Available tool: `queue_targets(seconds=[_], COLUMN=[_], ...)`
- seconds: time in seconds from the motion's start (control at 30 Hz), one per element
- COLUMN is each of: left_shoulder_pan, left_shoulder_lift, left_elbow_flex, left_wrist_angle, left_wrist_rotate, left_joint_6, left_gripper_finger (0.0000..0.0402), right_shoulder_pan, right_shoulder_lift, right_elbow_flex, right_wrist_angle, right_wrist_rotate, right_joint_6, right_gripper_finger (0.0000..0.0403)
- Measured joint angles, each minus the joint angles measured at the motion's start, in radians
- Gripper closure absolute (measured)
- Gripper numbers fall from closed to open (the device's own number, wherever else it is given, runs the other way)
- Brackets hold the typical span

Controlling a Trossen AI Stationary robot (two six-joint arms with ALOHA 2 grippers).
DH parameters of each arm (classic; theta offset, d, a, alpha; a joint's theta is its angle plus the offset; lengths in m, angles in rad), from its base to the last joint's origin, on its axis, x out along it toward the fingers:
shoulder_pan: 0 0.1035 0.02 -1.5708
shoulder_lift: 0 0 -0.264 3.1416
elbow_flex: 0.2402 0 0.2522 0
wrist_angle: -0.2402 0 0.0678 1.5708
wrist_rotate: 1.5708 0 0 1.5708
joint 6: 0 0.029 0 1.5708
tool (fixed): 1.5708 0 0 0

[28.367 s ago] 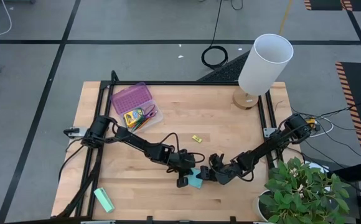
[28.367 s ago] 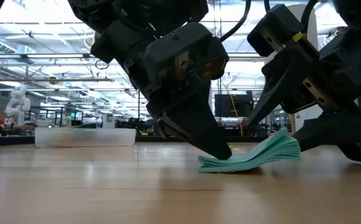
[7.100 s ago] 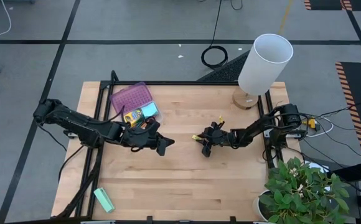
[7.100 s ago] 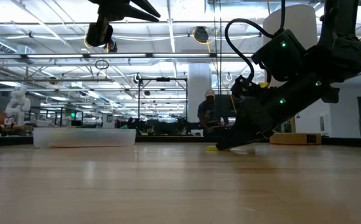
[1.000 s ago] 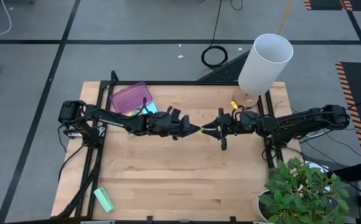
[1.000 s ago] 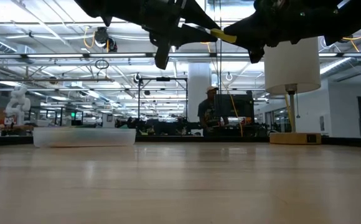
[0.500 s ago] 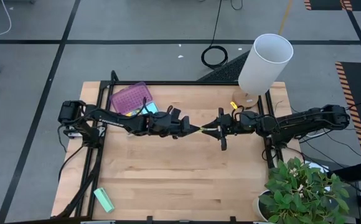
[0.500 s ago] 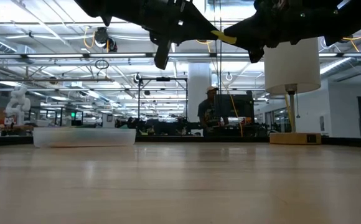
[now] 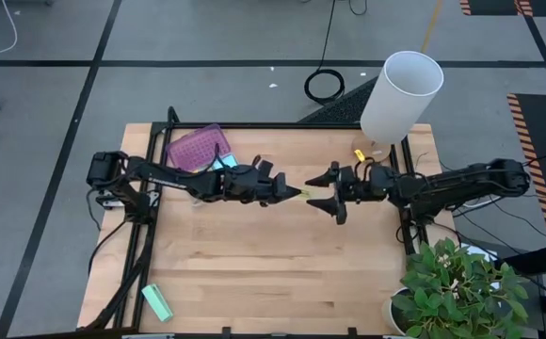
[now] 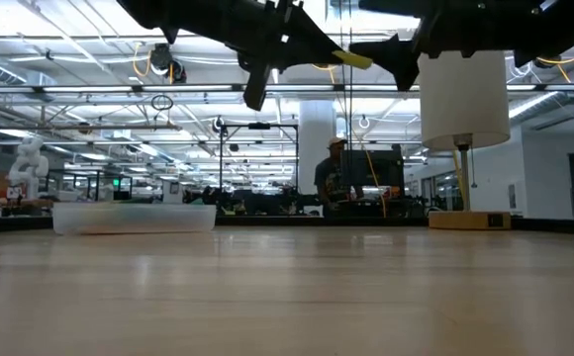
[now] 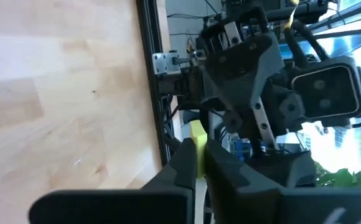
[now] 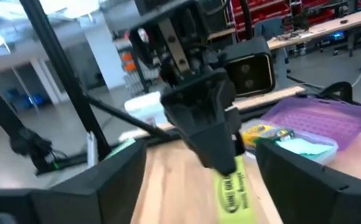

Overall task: Pack school essentials
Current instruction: Put the green eraser into the supply box

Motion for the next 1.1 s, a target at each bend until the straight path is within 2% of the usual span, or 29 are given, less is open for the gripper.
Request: queue_targets(seconds=[0.07, 0.17, 0.43, 0.67, 0.9, 1.1], left_shoulder_pan=[0.01, 0.028, 0.094, 0.09, 0.049, 0.058], left_shoulder_lift=[-0.022, -0.092, -0.345, -0.581, -0.753, -0.768], left_elbow_flex=[0.0, 0.0, -0.004, -0.118, -0.32, -0.455], left_wrist_angle=[-0.019, -0.137, -0.551, -0.725, -0.698, -0.635], left_wrist_rotate=[0.0, -0.008, -0.093, -0.236, -0.341, -0.406], left_joint_6=[0.009, 0.033, 0.155, 0.098, -0.041, -0.139], left_gripper_finger=[0.0391, 0.0392, 0.0392, 0.0389, 0.0392, 0.0385], right_shoulder_pan=[0.0, 0.0, 0.0, 0.0, 0.0, 0.0], right_shoulder_lift=[-0.024, -0.078, -0.26, -0.343, -0.351, -0.351], right_elbow_flex=[0.0, 0.0, 0.0, 0.001, 0.001, 0.001], right_wrist_angle=[0.001, -0.014, -0.186, -0.319, -0.33, -0.343], right_wrist_rotate=[0.001, 0.001, 0.025, 0.027, 0.027, 0.029], right_joint_6=[0.041, 0.079, 0.081, 0.08, 0.07, 0.073], right_gripper_finger=[0.0096, 0.0094, 0.0121, 0.0129, 0.0133, 0.0152])
